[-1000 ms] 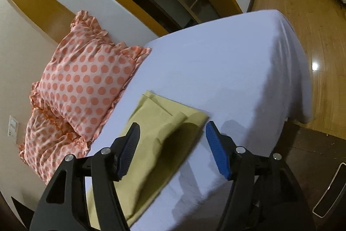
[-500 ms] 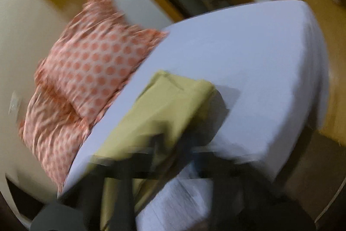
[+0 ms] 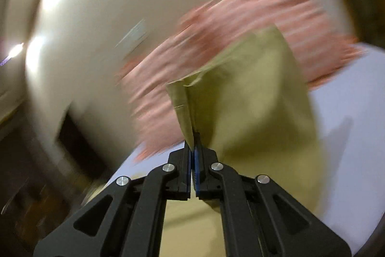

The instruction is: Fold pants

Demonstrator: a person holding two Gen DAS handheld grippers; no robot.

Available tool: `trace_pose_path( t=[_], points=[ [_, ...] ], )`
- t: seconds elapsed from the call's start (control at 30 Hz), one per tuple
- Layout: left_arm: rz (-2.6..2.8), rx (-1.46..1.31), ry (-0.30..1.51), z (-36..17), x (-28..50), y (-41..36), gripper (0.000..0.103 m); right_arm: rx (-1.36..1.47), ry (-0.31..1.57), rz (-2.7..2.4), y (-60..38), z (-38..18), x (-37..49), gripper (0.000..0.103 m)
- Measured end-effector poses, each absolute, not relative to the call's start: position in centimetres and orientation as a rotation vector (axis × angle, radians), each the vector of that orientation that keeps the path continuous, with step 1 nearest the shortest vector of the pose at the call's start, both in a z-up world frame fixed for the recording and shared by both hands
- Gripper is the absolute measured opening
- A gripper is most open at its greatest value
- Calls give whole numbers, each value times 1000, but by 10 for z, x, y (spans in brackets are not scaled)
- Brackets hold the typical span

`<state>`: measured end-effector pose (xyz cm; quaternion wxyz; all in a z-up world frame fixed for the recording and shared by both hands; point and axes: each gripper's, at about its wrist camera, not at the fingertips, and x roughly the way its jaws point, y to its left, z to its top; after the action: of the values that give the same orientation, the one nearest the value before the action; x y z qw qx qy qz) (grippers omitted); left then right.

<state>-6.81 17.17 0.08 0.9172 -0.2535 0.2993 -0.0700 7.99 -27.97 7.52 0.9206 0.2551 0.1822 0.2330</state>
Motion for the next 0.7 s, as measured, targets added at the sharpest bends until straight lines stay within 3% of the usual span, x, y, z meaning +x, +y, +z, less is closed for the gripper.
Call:
trace_pose_path(
  t=[0.1, 0.2, 0.27, 0.3, 0.57, 0.7],
  points=[
    [-113, -511, 608, 0, -73, 174, 88, 357, 557, 710, -187, 52, 88, 2],
    [-125, -520, 616, -5, -74, 178, 93, 192, 719, 787, -134, 21, 81, 23],
    [-141, -534, 637, -11, -70, 179, 94, 221, 734, 763, -142, 13, 76, 76],
    [-144, -539, 646, -14, -67, 179, 94, 264, 719, 751, -154, 12, 75, 82],
    [-146, -635, 693, -35, -41, 183, 94, 407, 712, 647, -196, 13, 78, 84],
    [-120, -695, 617, -19, -41, 198, 93, 409, 734, 655, -187, 8, 80, 84]
  ],
)
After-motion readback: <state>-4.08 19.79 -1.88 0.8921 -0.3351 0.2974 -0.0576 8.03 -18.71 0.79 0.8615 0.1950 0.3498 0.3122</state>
